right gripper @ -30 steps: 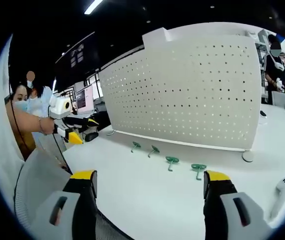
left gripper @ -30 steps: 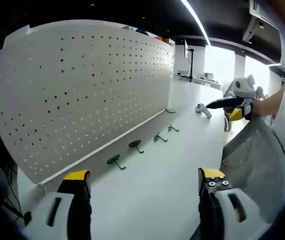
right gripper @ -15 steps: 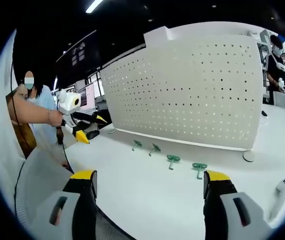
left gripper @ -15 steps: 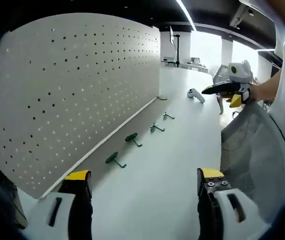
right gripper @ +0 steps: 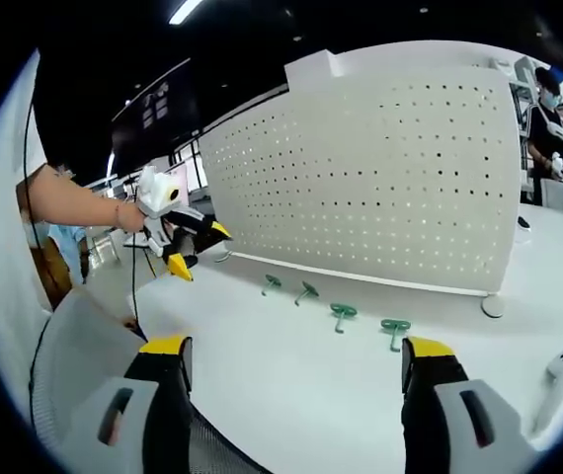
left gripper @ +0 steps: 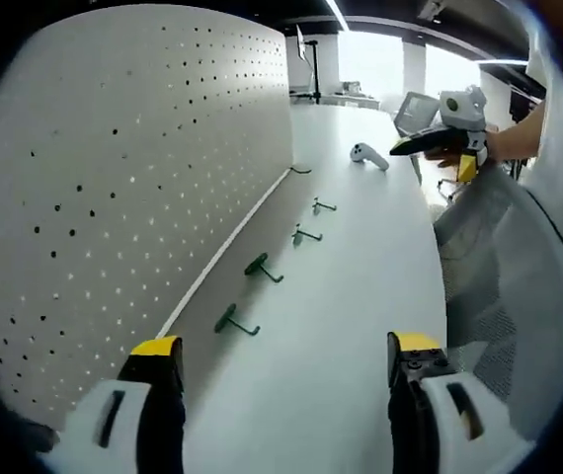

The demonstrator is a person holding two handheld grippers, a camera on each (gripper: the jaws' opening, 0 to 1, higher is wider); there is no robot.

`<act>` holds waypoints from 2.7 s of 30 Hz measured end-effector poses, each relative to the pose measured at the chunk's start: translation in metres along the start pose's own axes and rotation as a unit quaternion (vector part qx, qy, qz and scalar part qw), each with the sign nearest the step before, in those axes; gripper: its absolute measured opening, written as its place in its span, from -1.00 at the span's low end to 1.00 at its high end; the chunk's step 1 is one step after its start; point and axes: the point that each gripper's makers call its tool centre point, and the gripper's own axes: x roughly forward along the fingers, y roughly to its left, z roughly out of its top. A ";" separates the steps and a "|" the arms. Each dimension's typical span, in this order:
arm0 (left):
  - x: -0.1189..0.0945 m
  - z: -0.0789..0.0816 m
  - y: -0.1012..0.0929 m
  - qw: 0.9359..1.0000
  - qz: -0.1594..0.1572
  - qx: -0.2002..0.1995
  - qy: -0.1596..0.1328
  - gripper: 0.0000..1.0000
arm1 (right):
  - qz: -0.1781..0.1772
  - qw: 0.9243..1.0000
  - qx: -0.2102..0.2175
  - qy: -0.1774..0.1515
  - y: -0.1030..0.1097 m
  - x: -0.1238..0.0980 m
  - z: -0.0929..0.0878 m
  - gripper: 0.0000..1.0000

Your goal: Insert the hook assembly into the mounting plate slot until the hook locks in place.

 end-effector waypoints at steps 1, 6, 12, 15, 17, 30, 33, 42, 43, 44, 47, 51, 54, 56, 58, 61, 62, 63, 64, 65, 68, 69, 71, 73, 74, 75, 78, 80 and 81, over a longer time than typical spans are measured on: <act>0.002 0.000 0.002 1.000 -0.002 0.003 0.002 0.75 | 0.000 1.000 0.000 -0.001 0.000 0.000 0.000 0.70; 0.007 0.001 0.007 1.000 -0.012 0.014 0.010 0.74 | 0.001 1.000 0.000 0.001 -0.001 0.000 0.000 0.70; 0.015 0.001 0.011 0.998 -0.030 0.039 0.029 0.73 | 0.002 1.000 -0.007 0.007 0.000 -0.001 -0.002 0.69; 0.020 0.000 0.015 0.997 -0.037 0.050 0.037 0.72 | 0.003 1.000 0.000 0.004 0.001 0.000 -0.002 0.69; 0.023 0.002 0.016 0.997 -0.039 0.058 0.039 0.72 | 0.004 1.000 -0.002 0.005 0.002 0.000 -0.003 0.68; 0.045 0.004 0.026 0.990 -0.072 0.100 0.068 0.70 | 0.009 1.000 -0.003 0.006 0.005 -0.001 -0.002 0.68; 0.050 0.002 0.030 0.988 -0.076 0.109 0.074 0.68 | 0.010 1.000 -0.002 0.004 0.005 0.000 -0.001 0.68; 0.062 -0.006 0.040 0.985 -0.091 0.114 0.092 0.67 | 0.012 1.000 0.003 0.008 0.007 0.001 -0.004 0.68; 0.064 -0.008 0.040 0.984 -0.094 0.115 0.094 0.67 | 0.012 1.000 0.004 0.008 0.008 0.001 -0.004 0.68; 0.065 -0.009 0.041 0.984 -0.095 0.117 0.098 0.67 | 0.012 1.000 0.005 0.008 0.008 0.002 -0.004 0.68; 0.071 -0.012 0.040 0.981 -0.104 0.125 0.105 0.66 | 0.014 1.000 0.003 0.010 0.008 0.002 -0.004 0.67; 0.076 -0.018 0.041 0.977 -0.114 0.134 0.119 0.66 | 0.014 1.000 0.006 0.009 0.009 0.003 -0.004 0.67; 0.081 -0.022 0.041 0.974 -0.119 0.145 0.129 0.65 | 0.014 1.000 0.006 0.011 0.008 0.004 -0.004 0.67; 0.083 -0.025 0.040 0.971 -0.126 0.152 0.136 0.64 | 0.015 1.000 0.006 0.010 0.009 0.004 -0.004 0.67; 0.085 -0.031 0.041 0.966 -0.129 0.164 0.150 0.63 | 0.014 1.000 0.006 0.010 0.008 0.004 -0.004 0.67; 0.090 -0.032 0.040 0.966 -0.132 0.163 0.150 0.62 | 0.013 1.000 0.009 0.010 0.008 0.004 -0.004 0.67; 0.091 -0.034 0.039 0.964 -0.136 0.169 0.154 0.63 | 0.013 1.000 0.009 0.010 0.008 0.004 -0.004 0.67; 0.092 -0.038 0.040 0.961 -0.137 0.176 0.162 0.62 | 0.013 1.000 0.009 0.010 0.008 0.004 -0.004 0.67; 0.092 -0.042 0.040 0.958 -0.140 0.180 0.171 0.61 | 0.014 1.000 0.009 0.011 0.008 0.004 -0.004 0.67; 0.094 -0.042 0.040 0.958 -0.144 0.181 0.168 0.60 | 0.014 1.000 0.009 0.011 0.007 0.004 -0.004 0.67; 0.096 -0.040 0.040 0.959 -0.147 0.174 0.168 0.60 | 0.012 1.000 0.011 0.010 0.006 0.003 -0.004 0.66; 0.097 -0.040 0.039 0.959 -0.149 0.175 0.167 0.60 | 0.012 1.000 0.011 0.011 0.006 0.003 -0.004 0.66; 0.099 -0.041 0.038 0.957 -0.154 0.176 0.172 0.59 | 0.012 1.000 0.011 0.011 0.006 0.003 -0.004 0.66; 0.102 -0.044 0.036 0.956 -0.157 0.175 0.175 0.60 | 0.012 1.000 0.009 0.014 0.006 0.003 -0.005 0.65; 0.103 -0.045 0.036 0.955 -0.160 0.174 0.177 0.61 | 0.012 1.000 0.009 0.014 0.006 0.003 -0.005 0.65; 0.105 -0.047 0.036 0.955 -0.161 0.173 0.182 0.60 | 0.011 1.000 0.008 0.013 0.006 0.003 -0.004 0.65; 0.106 -0.054 0.035 0.950 -0.163 0.184 0.192 0.58 | 0.010 1.000 0.010 0.012 0.005 0.003 -0.004 0.65; 0.107 -0.053 0.034 0.946 -0.166 0.208 0.188 0.59 | 0.009 1.000 0.010 0.012 0.005 0.002 -0.004 0.65; 0.106 -0.054 0.033 0.948 -0.165 0.192 0.192 0.59 | 0.009 1.000 0.010 0.012 0.005 0.002 -0.004 0.65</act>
